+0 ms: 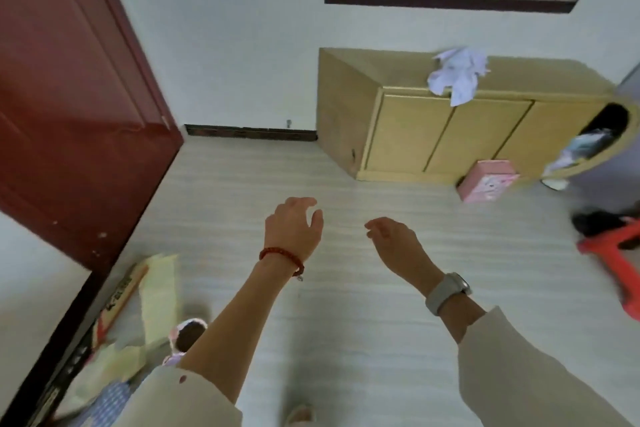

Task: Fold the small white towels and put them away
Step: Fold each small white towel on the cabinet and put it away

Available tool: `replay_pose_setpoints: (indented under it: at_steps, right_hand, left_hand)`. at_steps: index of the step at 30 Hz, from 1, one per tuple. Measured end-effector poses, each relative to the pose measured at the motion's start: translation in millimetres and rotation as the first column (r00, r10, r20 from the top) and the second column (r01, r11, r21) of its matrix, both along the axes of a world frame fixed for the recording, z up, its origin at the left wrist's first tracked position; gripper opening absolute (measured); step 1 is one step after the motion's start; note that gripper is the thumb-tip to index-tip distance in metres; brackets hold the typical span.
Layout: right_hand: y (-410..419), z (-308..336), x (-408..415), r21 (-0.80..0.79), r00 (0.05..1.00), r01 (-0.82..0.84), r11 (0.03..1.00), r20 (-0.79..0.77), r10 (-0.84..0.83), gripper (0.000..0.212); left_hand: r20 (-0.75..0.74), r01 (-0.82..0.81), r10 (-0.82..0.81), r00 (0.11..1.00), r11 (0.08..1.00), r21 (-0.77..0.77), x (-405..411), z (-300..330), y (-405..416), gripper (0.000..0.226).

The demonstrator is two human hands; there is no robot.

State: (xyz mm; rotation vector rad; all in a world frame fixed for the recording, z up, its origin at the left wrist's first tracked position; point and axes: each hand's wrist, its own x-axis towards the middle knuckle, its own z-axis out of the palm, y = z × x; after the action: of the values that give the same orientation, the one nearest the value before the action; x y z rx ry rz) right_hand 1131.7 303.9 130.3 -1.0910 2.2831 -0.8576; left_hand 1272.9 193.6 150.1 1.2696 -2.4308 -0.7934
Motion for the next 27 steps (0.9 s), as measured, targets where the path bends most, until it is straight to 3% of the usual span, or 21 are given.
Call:
replay_pose_setpoints:
  at_steps: [5, 12, 18, 23, 27]
  right_hand:
    - [-6.9, -4.0, -131.3, 0.001, 0.989, 0.147, 0.989, 0.002, -0.147, 0.027]
    - [-60.0, 18.9, -331.4, -0.029, 0.961, 0.275, 0.961, 0.003, -0.275, 0.026]
    - [-57.9, 27.3, -490.6, -0.06, 0.892, 0.451, 0.89, 0.061, -0.448, 0.024]
    - [-66.3, 8.4, -634.6, -0.056, 0.875, 0.482, 0.874, 0.07, -0.478, 0.025]
    - [-91.9, -13.7, -749.0, -0.029, 0.887, 0.457, 0.889, 0.085, -0.453, 0.024]
  left_hand:
    - [0.02, 0.199, -0.198, 0.98, 0.979, -0.053, -152.2, -4.5, -30.6, 0.036]
    - [-0.057, 0.359, -0.36, 0.931, 0.933, -0.035, -377.7, 7.9, -94.8, 0.033]
    - [-0.069, 0.487, -0.488, 0.87, 0.873, -0.028, -562.5, 17.0, -113.2, 0.03]
    - [-0.079, 0.497, -0.494, 0.866, 0.867, 0.028, -704.3, -10.4, -127.2, 0.028]
    - [-0.092, 0.396, -0.385, 0.918, 0.903, 0.168, -803.7, -35.4, -146.6, 0.027]
